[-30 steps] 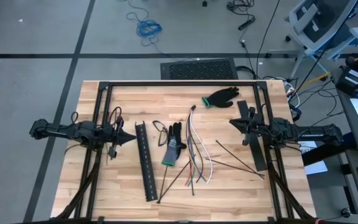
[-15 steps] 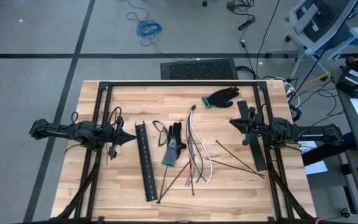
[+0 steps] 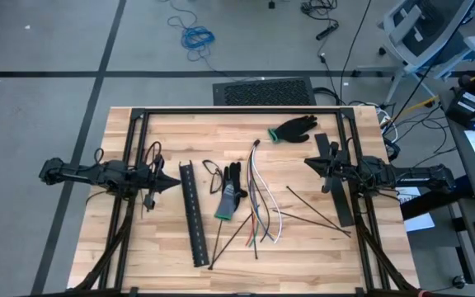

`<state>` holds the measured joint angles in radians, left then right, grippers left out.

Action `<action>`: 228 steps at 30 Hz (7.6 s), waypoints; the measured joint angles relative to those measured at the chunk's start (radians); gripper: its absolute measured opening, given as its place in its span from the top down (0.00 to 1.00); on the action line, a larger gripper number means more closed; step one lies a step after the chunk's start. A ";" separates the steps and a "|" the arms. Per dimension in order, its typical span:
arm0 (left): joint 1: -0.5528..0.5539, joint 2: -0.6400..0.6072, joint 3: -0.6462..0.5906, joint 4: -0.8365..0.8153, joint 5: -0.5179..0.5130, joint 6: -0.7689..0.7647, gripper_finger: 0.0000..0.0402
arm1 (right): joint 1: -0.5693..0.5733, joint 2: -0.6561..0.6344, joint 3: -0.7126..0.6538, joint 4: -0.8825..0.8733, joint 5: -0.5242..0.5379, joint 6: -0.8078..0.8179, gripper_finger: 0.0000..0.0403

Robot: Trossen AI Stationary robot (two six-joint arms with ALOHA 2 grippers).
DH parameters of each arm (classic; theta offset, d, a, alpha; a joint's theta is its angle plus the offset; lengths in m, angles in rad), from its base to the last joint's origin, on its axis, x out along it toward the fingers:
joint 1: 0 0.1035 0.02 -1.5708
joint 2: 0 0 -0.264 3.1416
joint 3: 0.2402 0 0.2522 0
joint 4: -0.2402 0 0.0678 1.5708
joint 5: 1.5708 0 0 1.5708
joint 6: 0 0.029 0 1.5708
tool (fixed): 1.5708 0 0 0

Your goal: Ziptie cables

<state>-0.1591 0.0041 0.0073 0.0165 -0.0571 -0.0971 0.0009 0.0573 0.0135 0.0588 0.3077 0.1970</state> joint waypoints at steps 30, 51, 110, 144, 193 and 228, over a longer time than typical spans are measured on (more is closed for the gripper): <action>0.000 0.000 0.000 0.000 0.000 0.000 1.00 | 0.000 0.000 0.000 0.000 0.000 0.000 1.00; 0.000 0.000 0.000 0.000 0.000 0.000 1.00 | 0.000 0.000 0.000 0.000 0.000 0.000 1.00; 0.000 0.000 0.000 0.001 0.000 0.000 1.00 | 0.000 0.000 0.000 0.000 0.000 0.000 1.00; 0.029 0.952 1.032 -0.333 -0.060 0.091 1.00 | 0.000 0.000 0.000 -0.001 0.001 0.000 1.00; 0.214 0.849 0.718 -0.290 0.049 0.053 1.00 | 0.074 1.093 1.228 -1.288 0.107 0.491 1.00; 0.111 1.769 0.604 0.331 0.257 -0.634 1.00 | 0.051 1.031 1.221 -1.344 0.168 0.364 1.00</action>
<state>-0.0483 1.7733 0.6112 0.3476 0.2001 -0.7311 0.0521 1.0885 1.2343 -1.2848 0.4755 0.5606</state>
